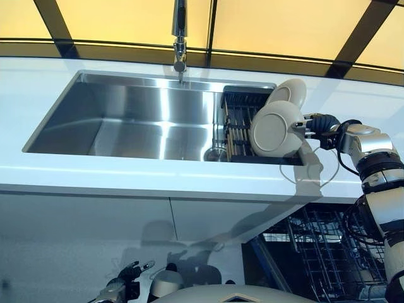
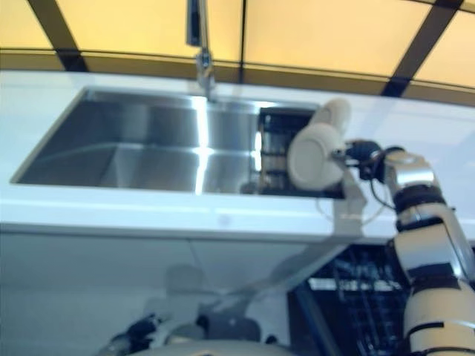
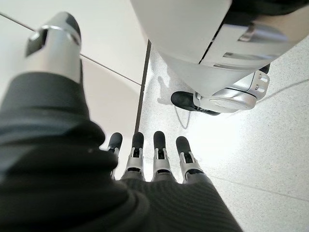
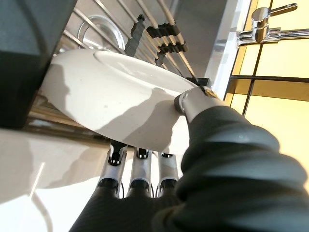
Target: Take plates into dishwasher
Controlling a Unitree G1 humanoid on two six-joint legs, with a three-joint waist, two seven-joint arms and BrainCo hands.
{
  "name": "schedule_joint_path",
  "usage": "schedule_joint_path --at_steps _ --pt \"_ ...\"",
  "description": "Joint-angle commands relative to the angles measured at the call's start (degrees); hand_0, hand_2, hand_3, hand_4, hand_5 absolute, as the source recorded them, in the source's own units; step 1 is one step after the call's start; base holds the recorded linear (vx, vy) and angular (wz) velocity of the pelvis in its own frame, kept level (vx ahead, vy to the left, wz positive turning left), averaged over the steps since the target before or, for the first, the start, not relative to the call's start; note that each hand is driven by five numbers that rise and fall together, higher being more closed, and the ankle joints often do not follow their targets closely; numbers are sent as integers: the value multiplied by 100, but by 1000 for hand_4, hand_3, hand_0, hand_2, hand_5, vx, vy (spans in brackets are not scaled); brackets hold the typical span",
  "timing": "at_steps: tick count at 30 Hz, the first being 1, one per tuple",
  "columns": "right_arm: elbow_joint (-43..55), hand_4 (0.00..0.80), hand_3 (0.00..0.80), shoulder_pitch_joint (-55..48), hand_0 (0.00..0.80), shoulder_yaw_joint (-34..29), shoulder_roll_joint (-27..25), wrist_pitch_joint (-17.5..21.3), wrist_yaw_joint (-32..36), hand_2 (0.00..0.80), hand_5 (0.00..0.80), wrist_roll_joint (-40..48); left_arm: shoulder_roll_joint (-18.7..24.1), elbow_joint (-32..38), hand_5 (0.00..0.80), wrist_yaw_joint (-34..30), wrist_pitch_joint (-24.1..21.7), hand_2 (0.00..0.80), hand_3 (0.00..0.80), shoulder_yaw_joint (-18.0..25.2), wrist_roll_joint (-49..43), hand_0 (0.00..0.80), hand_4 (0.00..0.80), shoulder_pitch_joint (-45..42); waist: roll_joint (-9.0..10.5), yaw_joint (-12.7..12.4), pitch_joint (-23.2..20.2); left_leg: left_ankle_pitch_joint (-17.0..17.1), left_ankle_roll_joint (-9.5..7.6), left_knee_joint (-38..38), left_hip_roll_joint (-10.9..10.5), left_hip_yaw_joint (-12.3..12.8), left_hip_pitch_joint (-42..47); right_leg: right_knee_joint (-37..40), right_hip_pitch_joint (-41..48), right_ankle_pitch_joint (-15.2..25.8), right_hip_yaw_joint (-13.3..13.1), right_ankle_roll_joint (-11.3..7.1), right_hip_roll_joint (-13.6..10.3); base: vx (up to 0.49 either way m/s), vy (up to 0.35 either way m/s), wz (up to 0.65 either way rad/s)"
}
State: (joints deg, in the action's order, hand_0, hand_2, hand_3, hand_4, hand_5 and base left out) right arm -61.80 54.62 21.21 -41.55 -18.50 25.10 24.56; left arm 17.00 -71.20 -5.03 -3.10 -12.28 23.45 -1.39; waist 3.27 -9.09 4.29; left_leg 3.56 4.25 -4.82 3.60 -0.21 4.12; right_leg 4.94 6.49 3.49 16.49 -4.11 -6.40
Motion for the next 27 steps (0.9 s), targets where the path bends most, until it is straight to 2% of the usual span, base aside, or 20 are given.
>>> schedule_joint_path --at_steps 1,15,21,27 --pt "-119 800 800 738 800 470 -214 329 -147 800 800 -56 129 -222 0 54 -99 0 0 -312 182 0 0 326 172 -96 29 -99 -4 -18 16 153 -44 6 51 73 -54 -247 -243 0 0 0" --pt "1096 800 800 792 800 283 -444 662 -461 800 800 1147 114 -188 0 -48 -52 0 0 -220 245 0 0 335 262 105 -48 -146 10 -18 42 296 33 6 40 92 -197 -249 -196 -5 3 0" --pt "1599 800 800 844 800 236 -722 796 -711 800 800 1433 57 -197 0 -3 -77 0 0 -201 285 0 0 284 316 235 -119 -181 9 -18 51 383 68 6 19 100 -302 -253 -168 -18 37 -5" --pt "1990 800 800 951 800 284 -1048 732 -963 800 800 1559 41 -237 0 2 -81 0 0 -156 373 0 0 296 385 382 -173 -210 -6 -18 46 476 80 6 -30 129 -447 -265 -144 -25 32 -8"
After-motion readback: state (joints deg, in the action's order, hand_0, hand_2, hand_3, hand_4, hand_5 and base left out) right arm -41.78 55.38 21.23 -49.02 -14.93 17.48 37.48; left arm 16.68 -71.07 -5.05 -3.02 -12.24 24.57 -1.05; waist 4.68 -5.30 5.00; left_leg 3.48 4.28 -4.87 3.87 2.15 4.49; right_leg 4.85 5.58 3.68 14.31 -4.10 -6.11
